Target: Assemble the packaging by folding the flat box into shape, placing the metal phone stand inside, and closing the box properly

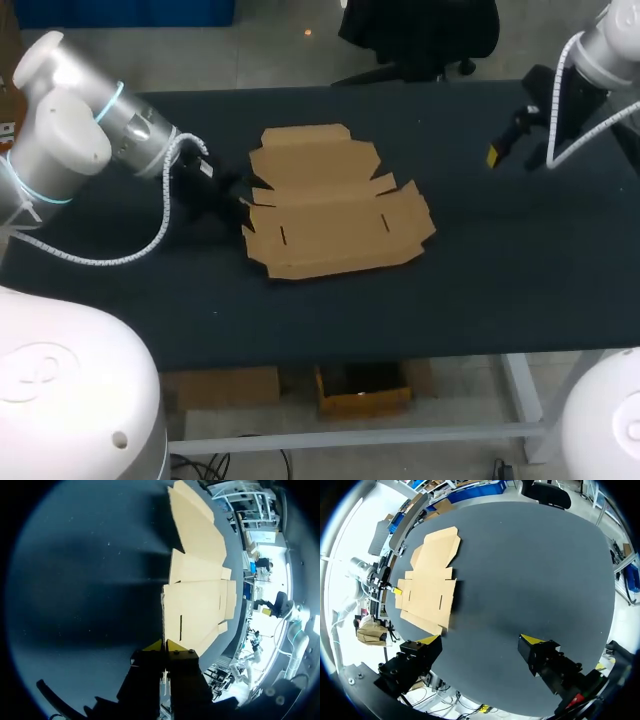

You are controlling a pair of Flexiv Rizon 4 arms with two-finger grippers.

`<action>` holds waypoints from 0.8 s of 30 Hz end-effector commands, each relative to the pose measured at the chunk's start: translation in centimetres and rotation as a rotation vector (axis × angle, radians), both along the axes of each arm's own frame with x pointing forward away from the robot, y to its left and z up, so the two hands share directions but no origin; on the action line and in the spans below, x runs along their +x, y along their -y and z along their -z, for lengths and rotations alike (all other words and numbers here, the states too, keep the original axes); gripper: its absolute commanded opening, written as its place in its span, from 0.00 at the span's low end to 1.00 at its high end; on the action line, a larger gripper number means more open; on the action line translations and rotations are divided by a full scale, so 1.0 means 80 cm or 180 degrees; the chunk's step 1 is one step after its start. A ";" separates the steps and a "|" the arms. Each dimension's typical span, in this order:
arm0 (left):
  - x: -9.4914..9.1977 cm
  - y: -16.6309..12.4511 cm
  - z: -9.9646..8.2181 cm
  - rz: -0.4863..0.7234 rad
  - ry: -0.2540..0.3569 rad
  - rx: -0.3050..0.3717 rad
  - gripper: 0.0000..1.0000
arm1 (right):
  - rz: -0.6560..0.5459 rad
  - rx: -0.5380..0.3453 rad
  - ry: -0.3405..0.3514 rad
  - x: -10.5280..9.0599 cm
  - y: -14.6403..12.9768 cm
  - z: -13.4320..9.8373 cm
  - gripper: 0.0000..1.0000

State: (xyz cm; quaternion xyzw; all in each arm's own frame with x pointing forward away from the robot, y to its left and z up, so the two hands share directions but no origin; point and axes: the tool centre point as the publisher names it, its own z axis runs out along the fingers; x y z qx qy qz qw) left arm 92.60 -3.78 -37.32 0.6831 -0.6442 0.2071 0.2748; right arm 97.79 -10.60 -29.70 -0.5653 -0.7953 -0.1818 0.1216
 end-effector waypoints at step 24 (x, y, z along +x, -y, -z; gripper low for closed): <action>0.007 -0.017 0.001 -0.0214 0.0188 0.0326 0.99 | 0.0086 0.0044 0.0059 -0.018 -0.010 -0.003 1.00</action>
